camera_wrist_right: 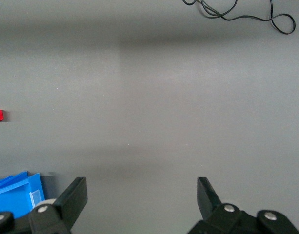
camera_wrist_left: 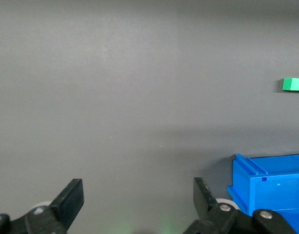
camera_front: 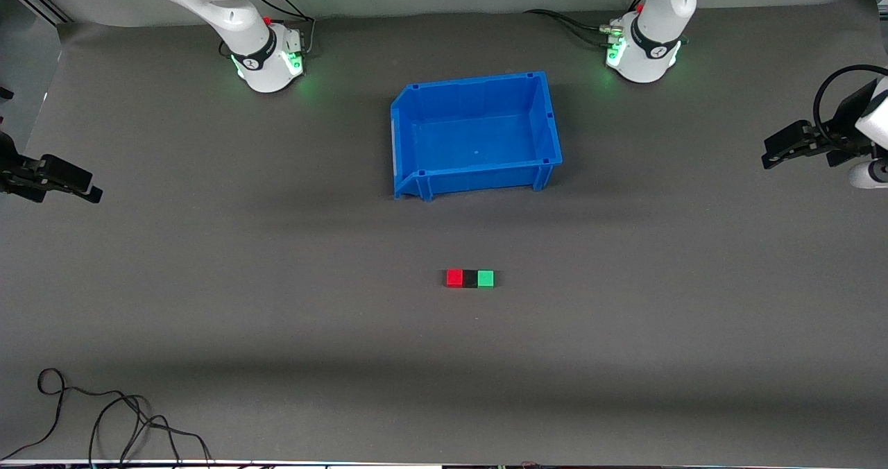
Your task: Attach green and red cubes to black cube
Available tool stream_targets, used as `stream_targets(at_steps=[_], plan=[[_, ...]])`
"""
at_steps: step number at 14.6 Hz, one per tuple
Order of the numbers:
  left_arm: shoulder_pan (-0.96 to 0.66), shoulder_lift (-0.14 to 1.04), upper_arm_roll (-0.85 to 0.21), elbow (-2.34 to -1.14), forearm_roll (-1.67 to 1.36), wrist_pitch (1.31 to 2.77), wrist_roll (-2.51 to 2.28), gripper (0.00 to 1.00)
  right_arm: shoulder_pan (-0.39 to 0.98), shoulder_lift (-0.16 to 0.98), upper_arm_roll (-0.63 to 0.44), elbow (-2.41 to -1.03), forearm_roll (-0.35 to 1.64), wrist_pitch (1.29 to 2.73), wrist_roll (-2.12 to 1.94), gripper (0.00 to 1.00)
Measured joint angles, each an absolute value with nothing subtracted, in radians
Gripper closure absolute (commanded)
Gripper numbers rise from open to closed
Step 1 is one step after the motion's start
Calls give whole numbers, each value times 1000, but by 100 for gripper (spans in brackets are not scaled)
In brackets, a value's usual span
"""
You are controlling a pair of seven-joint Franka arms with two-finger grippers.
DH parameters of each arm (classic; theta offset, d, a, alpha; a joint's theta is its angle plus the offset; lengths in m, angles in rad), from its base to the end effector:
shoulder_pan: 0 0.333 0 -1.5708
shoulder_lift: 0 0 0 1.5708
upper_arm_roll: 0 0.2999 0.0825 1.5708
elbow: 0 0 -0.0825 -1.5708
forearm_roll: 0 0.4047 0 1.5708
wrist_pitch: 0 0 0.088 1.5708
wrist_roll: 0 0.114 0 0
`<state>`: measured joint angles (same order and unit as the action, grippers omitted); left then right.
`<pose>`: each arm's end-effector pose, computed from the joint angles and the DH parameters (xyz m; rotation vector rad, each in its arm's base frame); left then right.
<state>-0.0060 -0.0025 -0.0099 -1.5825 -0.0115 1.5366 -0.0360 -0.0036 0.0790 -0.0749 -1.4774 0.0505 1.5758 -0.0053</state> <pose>0.5701 -0.0104 0.5942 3.1304 0.0312 -0.0684 0.5983 -0.0396 0.6017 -3.0956 0.1125 -0.0332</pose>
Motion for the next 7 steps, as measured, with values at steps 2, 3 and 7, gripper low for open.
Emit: stream_targets(at_steps=[2, 3, 7], plan=[[-6, -3, -8, -1582, -9, 1541, -34, 0, -4, 78, -75, -1477, 50, 1575, -5, 0], [-6, -3, -5, -1582, -4, 1542, -34, 0, -4, 77, -76, -1477, 50, 1575, -5, 0], [-6, -3, -1, -1594, 4, 1579, -31, 0, -4, 75, -80, -1477, 50, 1575, -5, 0]])
